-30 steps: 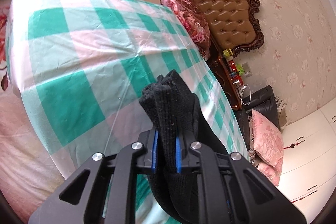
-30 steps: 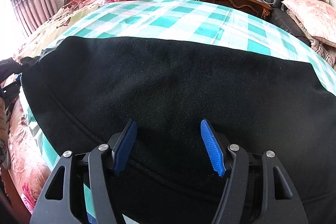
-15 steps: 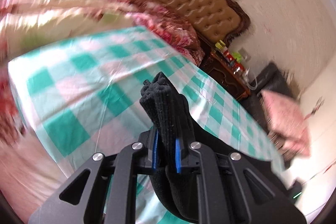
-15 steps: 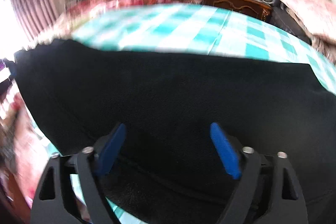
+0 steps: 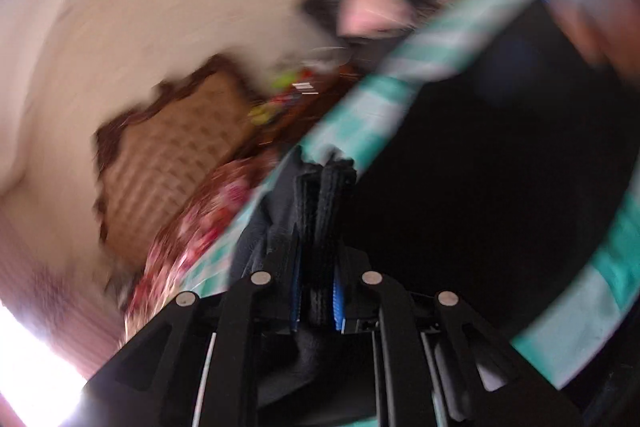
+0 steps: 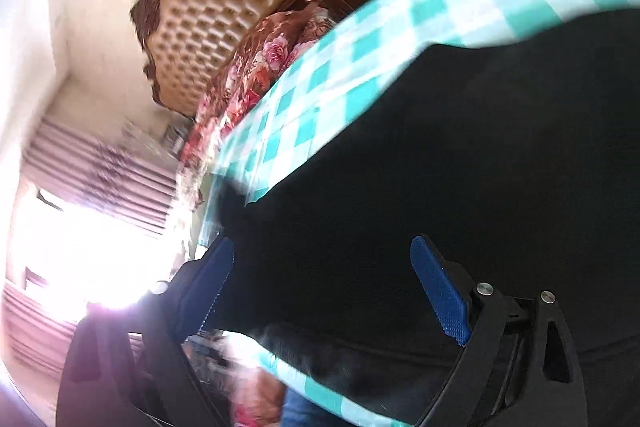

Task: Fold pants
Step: 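Fold the held edge over onto the pants with the left gripper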

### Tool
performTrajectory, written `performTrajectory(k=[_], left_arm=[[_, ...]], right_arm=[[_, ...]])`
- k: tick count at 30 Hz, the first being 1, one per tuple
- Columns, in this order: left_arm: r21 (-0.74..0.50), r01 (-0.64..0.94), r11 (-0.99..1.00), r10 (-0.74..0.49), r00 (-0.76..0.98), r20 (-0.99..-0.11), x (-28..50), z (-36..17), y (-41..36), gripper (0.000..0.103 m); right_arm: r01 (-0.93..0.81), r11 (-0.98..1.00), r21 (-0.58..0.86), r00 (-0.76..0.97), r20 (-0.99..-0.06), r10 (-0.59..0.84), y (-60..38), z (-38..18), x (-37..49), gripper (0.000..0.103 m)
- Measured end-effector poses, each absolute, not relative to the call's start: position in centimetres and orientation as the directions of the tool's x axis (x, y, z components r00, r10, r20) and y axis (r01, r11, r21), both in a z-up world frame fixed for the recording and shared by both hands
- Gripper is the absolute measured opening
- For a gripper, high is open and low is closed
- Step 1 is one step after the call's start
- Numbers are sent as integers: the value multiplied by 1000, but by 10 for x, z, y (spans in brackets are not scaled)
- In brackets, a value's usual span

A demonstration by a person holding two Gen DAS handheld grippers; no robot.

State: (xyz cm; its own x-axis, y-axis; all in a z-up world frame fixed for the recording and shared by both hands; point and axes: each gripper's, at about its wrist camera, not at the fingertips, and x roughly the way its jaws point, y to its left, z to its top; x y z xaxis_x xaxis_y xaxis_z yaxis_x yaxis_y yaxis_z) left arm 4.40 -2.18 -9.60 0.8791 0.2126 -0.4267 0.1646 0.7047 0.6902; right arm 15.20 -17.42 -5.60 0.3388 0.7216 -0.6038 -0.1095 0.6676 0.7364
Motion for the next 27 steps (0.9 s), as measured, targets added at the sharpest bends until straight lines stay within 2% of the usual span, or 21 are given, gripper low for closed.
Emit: performTrajectory(k=[1, 2, 3, 6, 7, 8, 9, 10, 11, 15, 22, 24, 26, 27], left_arm=[[705, 225, 672, 197, 864, -463, 40, -117, -35, 13], [725, 236, 647, 205, 862, -463, 37, -127, -41, 17], [752, 230, 618, 215, 870, -443, 34, -134, -45, 23], [789, 199, 581, 226, 892, -391, 27, -137, -47, 54], [784, 188, 592, 231, 892, -389, 29, -135, -45, 55], [778, 191, 598, 233, 887, -397, 32, -134, -42, 55], [771, 199, 604, 233, 882, -410, 36, -135, -40, 50], [756, 215, 618, 226, 873, -433, 40, -136, -37, 19], [732, 233, 640, 219, 858, -465, 44, -136, -34, 16], [662, 198, 723, 172, 877, -449, 42, -112, -23, 13], [620, 166, 767, 154, 890, -429, 34, -91, -19, 12], [621, 160, 768, 155, 893, -422, 31, -89, -22, 12], [635, 147, 759, 166, 898, -407, 32, -90, -25, 12], [642, 135, 754, 176, 901, -396, 34, -91, -27, 12]], right_arm=[[-86, 659, 747, 331, -602, 726, -182, -61, 153, 88], [-78, 653, 753, 322, -600, 732, -185, -64, 153, 88], [-74, 647, 759, 309, -599, 738, -186, -67, 153, 88], [-73, 626, 776, 254, -593, 764, -177, -73, 158, 88], [-72, 619, 782, 233, -590, 773, -172, -75, 160, 88], [-72, 616, 784, 217, -590, 777, -167, -76, 161, 88], [-76, 615, 785, 197, -593, 781, -160, -77, 163, 88], [-78, 614, 786, 185, -593, 783, -158, -78, 163, 88], [-78, 613, 786, 172, -595, 785, -154, -78, 163, 88], [-88, 610, 788, 123, -599, 791, -145, -74, 166, 88], [-129, 601, 789, -29, -608, 793, -85, -76, 188, 88], [-171, 625, 762, -60, -641, 765, -59, -80, 198, 77], [-240, 681, 692, -45, -709, 704, -35, -81, 205, 28], [-259, 703, 662, -18, -732, 682, -31, -77, 207, 25]])
